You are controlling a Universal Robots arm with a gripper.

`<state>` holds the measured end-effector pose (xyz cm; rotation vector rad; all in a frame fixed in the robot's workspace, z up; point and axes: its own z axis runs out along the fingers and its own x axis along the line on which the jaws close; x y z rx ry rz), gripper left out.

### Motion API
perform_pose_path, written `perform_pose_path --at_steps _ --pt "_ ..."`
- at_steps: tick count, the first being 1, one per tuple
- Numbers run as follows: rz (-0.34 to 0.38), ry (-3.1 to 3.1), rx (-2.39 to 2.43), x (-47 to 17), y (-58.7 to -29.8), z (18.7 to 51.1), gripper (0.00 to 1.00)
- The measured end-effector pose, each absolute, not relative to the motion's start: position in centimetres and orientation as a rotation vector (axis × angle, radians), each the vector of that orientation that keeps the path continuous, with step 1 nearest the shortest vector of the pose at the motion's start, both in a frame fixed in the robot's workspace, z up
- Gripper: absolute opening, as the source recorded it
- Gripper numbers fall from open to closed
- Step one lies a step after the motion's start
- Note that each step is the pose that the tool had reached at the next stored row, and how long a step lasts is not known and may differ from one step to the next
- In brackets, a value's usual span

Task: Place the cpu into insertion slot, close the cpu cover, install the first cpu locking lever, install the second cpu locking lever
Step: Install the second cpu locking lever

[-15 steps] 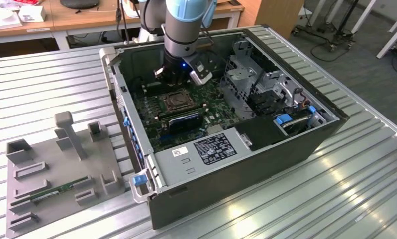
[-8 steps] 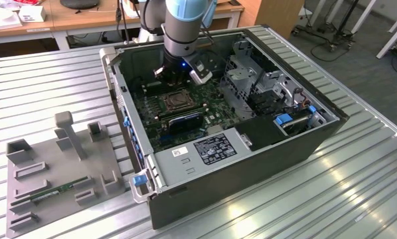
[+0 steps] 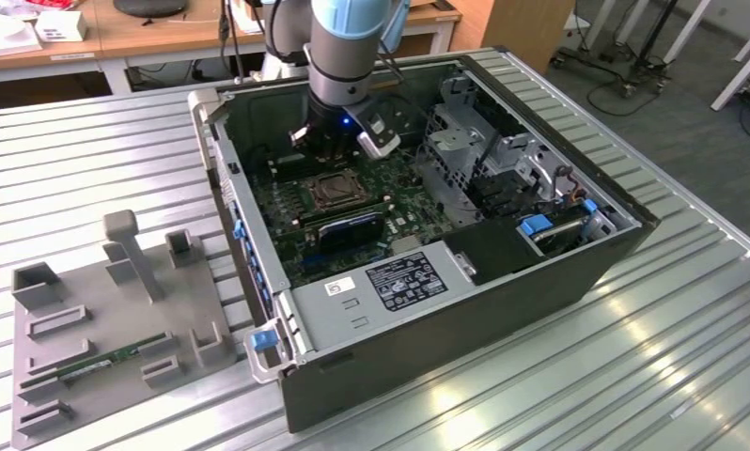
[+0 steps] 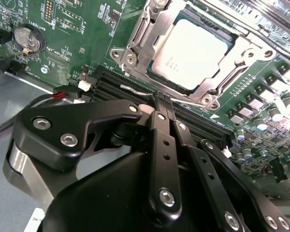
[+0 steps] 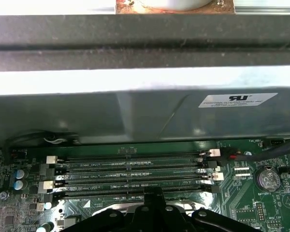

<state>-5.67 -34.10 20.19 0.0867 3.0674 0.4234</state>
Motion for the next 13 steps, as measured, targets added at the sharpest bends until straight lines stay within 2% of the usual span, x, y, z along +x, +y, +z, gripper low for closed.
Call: perform_pose_path --at_steps 13 --pt "0.424 3.067 0.087 -5.71 -33.74 20.24 0.11"
